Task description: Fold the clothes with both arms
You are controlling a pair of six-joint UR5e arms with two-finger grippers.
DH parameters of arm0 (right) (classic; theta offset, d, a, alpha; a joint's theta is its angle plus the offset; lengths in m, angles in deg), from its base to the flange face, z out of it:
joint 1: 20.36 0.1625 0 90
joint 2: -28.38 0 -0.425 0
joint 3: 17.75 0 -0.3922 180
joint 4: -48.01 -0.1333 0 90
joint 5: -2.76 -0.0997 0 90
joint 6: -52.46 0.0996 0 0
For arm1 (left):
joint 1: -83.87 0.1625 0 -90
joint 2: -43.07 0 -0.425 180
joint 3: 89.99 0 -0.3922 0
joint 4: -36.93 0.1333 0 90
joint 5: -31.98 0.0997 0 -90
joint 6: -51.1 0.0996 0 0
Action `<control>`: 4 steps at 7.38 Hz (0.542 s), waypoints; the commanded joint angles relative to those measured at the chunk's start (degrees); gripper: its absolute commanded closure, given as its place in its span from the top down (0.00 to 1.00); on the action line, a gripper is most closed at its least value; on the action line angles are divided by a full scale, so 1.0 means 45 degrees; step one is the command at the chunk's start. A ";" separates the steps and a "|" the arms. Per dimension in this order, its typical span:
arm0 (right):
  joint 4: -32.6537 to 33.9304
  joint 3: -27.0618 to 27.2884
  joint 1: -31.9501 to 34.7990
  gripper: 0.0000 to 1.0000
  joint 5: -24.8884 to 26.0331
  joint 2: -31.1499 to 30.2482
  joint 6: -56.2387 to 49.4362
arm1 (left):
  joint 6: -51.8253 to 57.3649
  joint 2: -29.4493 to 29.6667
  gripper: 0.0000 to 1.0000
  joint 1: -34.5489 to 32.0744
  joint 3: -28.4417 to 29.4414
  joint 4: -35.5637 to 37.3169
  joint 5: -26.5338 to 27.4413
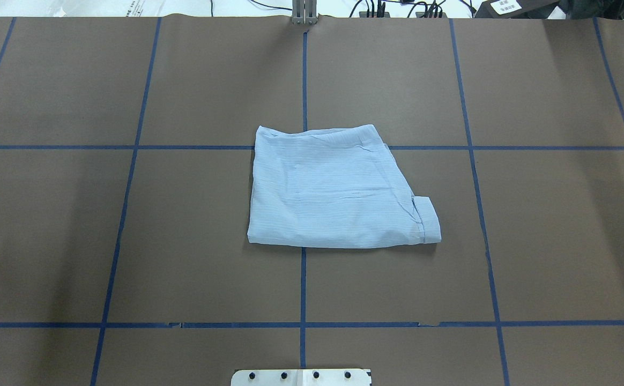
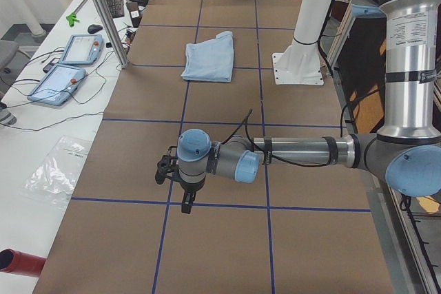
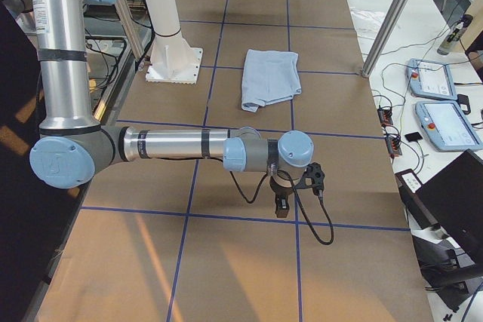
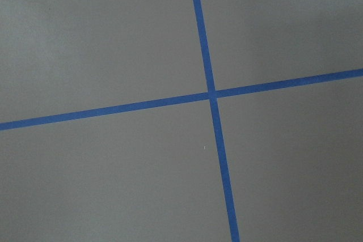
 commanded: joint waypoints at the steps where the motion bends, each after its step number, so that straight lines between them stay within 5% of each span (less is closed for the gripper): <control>1: -0.0009 -0.0082 0.0010 1.00 -0.0058 -0.0164 0.0004 | -0.0030 0.0058 1.00 -0.0009 -0.0679 0.0804 -0.0261; 4: -0.0028 0.0152 0.0068 1.00 0.0078 -0.0282 0.0023 | 0.0008 -0.0039 1.00 -0.0029 -0.1954 0.2608 -0.0381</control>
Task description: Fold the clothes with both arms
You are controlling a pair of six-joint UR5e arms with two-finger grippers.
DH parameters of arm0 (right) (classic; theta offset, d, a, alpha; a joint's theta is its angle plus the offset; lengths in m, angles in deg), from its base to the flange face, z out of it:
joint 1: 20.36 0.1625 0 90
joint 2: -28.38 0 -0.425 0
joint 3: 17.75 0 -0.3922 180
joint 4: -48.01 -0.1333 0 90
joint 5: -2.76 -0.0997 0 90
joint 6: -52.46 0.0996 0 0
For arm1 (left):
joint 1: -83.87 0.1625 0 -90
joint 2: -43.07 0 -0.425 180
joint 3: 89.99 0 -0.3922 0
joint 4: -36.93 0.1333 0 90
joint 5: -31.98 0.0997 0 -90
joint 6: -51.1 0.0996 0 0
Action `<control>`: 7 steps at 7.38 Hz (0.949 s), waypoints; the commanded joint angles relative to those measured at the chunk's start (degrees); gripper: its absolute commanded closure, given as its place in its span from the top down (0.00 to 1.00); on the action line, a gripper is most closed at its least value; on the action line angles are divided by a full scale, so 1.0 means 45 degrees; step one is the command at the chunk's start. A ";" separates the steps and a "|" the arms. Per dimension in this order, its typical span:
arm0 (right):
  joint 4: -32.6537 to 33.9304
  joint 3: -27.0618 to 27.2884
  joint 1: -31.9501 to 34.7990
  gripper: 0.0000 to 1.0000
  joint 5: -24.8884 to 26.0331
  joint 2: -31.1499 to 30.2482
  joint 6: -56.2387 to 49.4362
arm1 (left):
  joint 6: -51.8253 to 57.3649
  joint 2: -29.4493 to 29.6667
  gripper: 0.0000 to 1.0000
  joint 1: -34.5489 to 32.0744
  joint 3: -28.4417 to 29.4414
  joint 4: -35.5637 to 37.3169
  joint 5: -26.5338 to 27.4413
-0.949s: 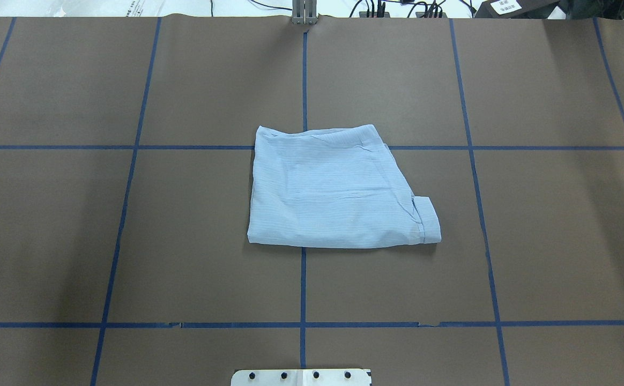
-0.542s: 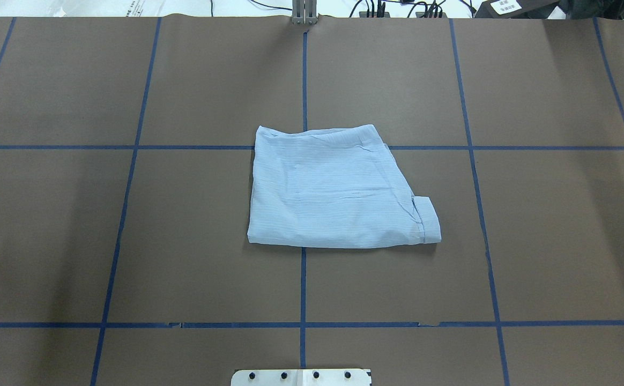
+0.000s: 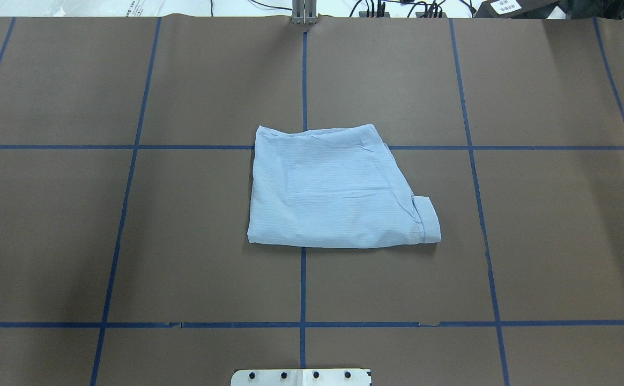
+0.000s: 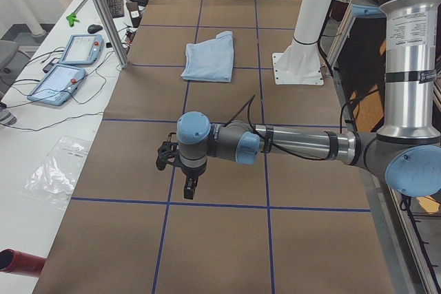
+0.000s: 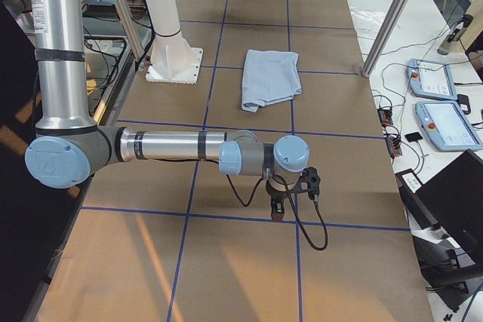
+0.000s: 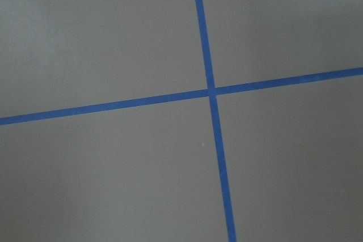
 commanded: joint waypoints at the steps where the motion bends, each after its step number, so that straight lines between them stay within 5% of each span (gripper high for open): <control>1: -0.0003 0.0221 0.0020 1.00 0.0076 -0.0027 0.0123 | 0.0075 -0.0125 1.00 -0.0015 -0.0242 0.0344 -0.0077; 7: -0.0101 0.0809 0.0001 1.00 0.0213 -0.0494 0.1121 | 0.0154 -0.0165 1.00 -0.0034 -0.0027 0.0227 -0.0038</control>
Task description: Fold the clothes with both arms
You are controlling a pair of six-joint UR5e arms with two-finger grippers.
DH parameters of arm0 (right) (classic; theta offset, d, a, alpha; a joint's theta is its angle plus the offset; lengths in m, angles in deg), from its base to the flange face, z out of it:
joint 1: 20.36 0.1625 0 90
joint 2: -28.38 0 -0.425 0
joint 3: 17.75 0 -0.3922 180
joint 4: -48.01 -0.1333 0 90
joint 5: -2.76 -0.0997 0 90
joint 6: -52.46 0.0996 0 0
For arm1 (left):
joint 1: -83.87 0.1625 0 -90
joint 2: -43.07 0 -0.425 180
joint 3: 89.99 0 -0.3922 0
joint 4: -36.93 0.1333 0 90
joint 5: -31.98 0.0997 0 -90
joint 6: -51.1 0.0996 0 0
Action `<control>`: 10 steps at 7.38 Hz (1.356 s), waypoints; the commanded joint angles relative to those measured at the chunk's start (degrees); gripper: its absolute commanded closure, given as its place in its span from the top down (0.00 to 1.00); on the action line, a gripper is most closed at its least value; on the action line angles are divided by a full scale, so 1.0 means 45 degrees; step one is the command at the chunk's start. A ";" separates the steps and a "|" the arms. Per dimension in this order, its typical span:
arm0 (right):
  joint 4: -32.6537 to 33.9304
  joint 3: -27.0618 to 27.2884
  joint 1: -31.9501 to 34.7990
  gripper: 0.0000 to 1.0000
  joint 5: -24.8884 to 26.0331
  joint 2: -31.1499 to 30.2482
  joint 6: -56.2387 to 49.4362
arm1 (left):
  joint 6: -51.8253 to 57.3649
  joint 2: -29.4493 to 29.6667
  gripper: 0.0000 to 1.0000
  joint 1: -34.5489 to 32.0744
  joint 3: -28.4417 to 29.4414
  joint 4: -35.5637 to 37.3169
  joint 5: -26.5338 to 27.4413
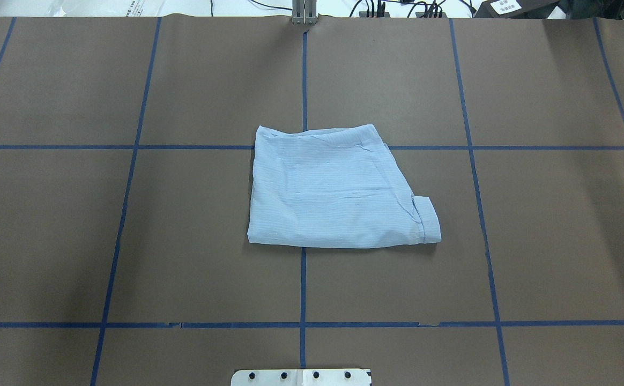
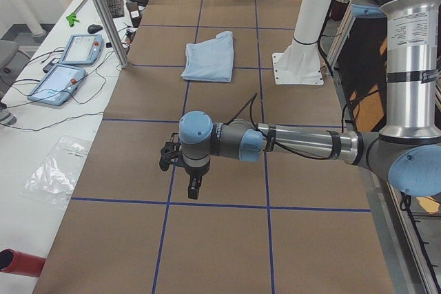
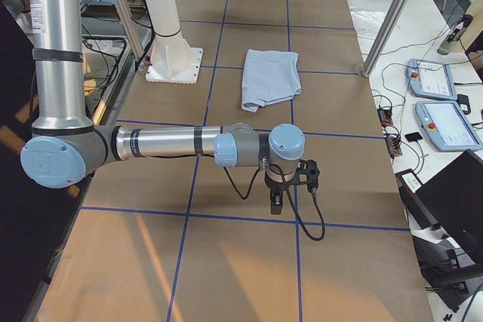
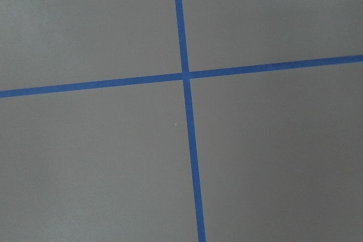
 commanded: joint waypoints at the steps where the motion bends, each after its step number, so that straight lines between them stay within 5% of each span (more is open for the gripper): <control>1: -0.0038 -0.0038 -0.0002 1.00 -0.0033 -0.0206 0.0025 | 0.0000 -0.0001 1.00 0.0000 -0.0012 -0.0001 0.0003; 10: -0.0038 -0.0057 -0.0002 1.00 -0.0033 -0.0304 0.0025 | 0.0020 -0.0040 1.00 0.0000 0.0569 -0.0020 0.0004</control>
